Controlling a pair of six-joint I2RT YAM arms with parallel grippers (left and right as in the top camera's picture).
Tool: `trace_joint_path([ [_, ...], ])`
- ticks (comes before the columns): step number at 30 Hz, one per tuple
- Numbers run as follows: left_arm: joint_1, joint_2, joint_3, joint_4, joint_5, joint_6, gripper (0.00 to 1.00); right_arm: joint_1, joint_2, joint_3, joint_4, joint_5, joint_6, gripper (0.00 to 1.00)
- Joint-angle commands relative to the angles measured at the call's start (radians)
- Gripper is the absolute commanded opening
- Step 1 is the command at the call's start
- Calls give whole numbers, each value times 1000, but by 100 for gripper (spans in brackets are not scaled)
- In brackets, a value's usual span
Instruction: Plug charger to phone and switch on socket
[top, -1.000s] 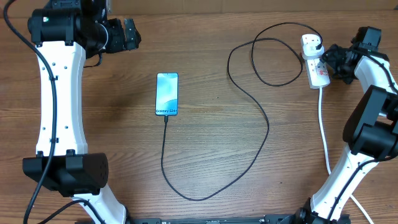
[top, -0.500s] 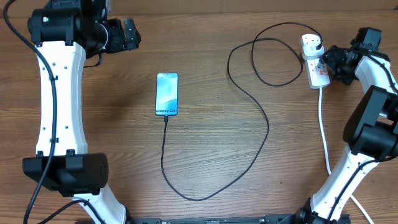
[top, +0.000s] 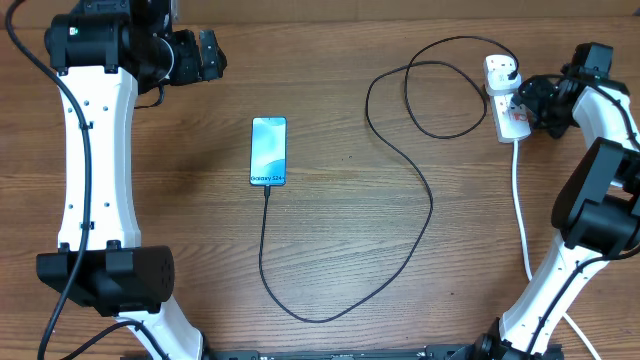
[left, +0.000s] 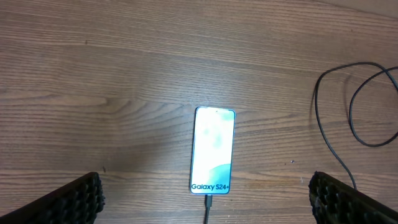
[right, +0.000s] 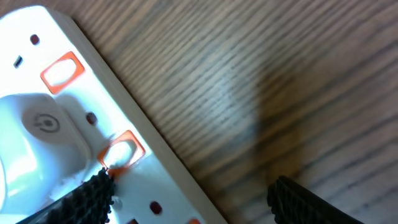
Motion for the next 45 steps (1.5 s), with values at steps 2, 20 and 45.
trace_joint_path([
  [2,-2,-24,14,-3,-10,23,100,-39,-113,46,-28,33,-20,80],
  [20,-2,-24,14,-3,-10,23,100,102,-624,53,-314,-109,-100,85],
  [45,-2,-24,14,-3,-10,23,100,304,-921,51,-888,-103,-163,100],
])
